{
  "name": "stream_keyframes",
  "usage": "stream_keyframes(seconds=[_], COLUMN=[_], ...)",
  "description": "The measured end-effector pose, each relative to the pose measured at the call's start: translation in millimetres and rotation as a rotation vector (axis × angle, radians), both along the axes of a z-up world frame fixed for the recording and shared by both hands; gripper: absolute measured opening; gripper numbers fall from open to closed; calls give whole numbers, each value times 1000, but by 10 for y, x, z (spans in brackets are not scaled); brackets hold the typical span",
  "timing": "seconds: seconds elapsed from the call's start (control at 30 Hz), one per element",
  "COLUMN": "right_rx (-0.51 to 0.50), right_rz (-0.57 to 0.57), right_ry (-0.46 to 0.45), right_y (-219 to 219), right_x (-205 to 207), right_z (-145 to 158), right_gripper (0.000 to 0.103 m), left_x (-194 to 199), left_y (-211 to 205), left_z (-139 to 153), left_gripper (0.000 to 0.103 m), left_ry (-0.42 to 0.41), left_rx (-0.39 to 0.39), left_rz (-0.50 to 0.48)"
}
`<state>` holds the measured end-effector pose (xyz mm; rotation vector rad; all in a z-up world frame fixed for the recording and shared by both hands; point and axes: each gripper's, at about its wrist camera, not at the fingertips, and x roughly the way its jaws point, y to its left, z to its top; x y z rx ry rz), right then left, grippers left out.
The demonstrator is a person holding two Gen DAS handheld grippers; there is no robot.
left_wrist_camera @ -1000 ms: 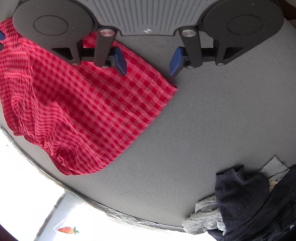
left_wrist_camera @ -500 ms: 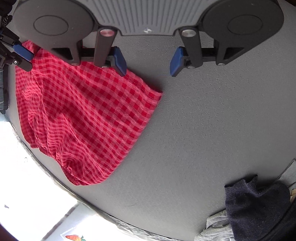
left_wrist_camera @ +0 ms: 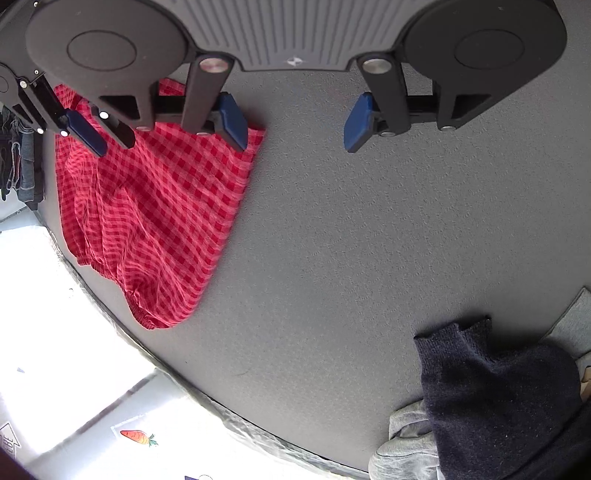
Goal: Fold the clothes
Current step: 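Open both grippers and lift them off the shorts hem, then grasp the side edge of the red checked shorts with the right gripper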
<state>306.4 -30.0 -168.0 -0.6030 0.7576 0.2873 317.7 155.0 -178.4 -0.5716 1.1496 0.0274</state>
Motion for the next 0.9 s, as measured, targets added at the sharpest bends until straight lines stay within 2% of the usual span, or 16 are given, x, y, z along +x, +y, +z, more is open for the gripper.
stream_keyframes(seconds=[0.13,0.33,0.7,0.9], right_rx=[-46,-66,-77,-40], right_rz=[112,196,209,168], right_ry=[22,31,47,102], right_y=[387,661,783,752], right_x=[-129,-261,-277,-175], right_z=[-160,-275,-361,-391], right_gripper=[16,16,17,17], left_x=[-12,-28,7,6], left_y=[156,347,541,551], left_z=[-21,-61,-175,-209], left_gripper=[59,59,59,59], left_ry=[8,14,48,57], left_rx=[-26,-27,-39,-40], left_rz=[18,40,60,52])
